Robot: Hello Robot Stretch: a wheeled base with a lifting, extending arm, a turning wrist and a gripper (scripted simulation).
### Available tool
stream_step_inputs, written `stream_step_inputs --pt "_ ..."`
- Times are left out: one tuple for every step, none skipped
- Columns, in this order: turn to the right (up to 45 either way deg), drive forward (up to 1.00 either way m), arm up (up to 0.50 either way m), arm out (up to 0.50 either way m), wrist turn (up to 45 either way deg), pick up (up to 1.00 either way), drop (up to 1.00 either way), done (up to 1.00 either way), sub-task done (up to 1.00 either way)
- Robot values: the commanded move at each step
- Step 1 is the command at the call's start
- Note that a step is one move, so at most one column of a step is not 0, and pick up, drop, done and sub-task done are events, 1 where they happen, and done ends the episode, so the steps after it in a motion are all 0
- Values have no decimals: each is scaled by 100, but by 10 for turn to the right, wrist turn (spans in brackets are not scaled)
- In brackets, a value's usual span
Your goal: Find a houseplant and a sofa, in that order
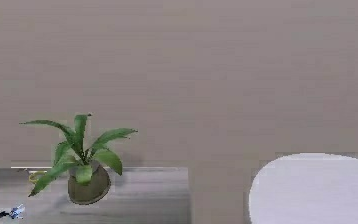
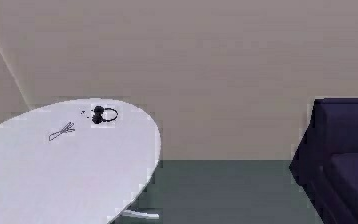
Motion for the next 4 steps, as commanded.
stream_step_inputs --pt "-270 0 0 0 0 0 0 0 0" --pt "0 0 0 0 0 0 0 0 100" --pt "-450 0 0 0 0 0 0 0 0" --pt "-450 0 0 0 0 0 0 0 0"
